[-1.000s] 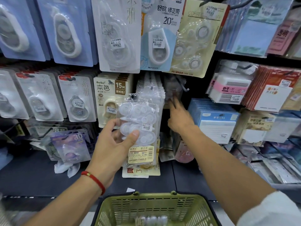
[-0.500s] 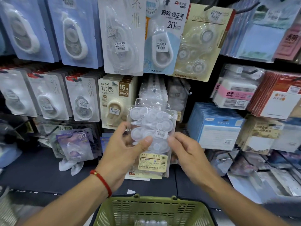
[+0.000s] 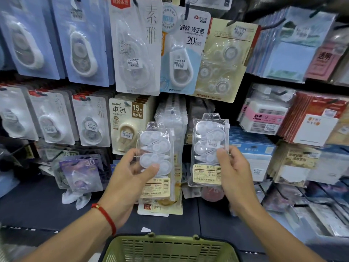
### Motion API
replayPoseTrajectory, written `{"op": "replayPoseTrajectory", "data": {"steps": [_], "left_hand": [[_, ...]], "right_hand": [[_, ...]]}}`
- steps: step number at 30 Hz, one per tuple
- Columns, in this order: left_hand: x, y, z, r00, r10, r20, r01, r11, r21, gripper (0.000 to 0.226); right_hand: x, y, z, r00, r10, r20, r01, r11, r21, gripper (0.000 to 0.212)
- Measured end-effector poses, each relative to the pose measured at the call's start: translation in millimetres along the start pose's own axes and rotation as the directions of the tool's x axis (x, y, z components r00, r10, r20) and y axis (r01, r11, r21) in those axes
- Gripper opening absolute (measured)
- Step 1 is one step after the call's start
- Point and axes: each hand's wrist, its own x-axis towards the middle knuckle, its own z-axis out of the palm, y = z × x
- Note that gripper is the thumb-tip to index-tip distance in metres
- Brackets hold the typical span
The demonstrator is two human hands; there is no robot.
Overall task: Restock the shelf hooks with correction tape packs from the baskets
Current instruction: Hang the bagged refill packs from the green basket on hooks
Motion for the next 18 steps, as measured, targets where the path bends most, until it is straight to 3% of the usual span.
{"op": "replayPoseTrajectory", "data": {"steps": [4, 7, 9, 10, 12, 14, 16, 18], "left_hand": [[-0.2, 0.3, -1.4, 1.0, 0.013, -0.003, -0.013, 1.0, -0.01, 0.029], [-0.1, 1.8, -0.5, 1.0, 0.012, 0.003, -0.012, 1.0, -0.017, 0.028], [-0.5, 3.2, 0.6, 1.0, 0.001, 0.016, 0.0, 1.0, -0.031, 0.035], [-1.1, 3.8, 1.5, 0.999, -0.005, 0.034, 0.006, 0.999, -0.042, 0.037], [-3.0, 4.2, 4.6, 0.996, -0.011, 0.086, 0.017, 0.997, -0.071, 0.037], [-4.4, 2.5, 8.3, 0.991, -0.002, 0.137, 0.014, 0.997, -0.082, 0.034], [-6.0, 0.7, 11.6, 0.982, 0.02, 0.185, -0.009, 0.998, -0.057, 0.036], [-6.3, -0.6, 14.2, 0.975, 0.031, 0.222, -0.023, 0.999, -0.041, 0.044]], "right_hand": [[0.5, 0.4, -0.2, 0.999, 0.032, -0.019, -0.031, 0.999, 0.031, 0.058], [2.8, 7.0, -3.6, 0.999, 0.048, -0.002, -0.048, 0.999, -0.017, 0.042], [2.5, 8.9, -4.5, 0.999, -0.005, -0.054, -0.007, 0.976, -0.219, 0.029], [1.7, 7.7, -4.3, 0.995, -0.066, -0.072, 0.039, 0.943, -0.329, 0.034], [-1.3, 6.6, 0.2, 0.986, -0.168, 0.007, 0.158, 0.91, -0.384, 0.032], [-8.8, 7.2, 8.7, 0.972, -0.155, 0.178, 0.207, 0.922, -0.326, 0.019], [-16.7, 9.9, 17.4, 0.941, -0.096, 0.323, 0.185, 0.948, -0.257, 0.014], [-21.1, 11.3, 22.8, 0.931, -0.069, 0.358, 0.119, 0.986, -0.118, 0.012]]}}
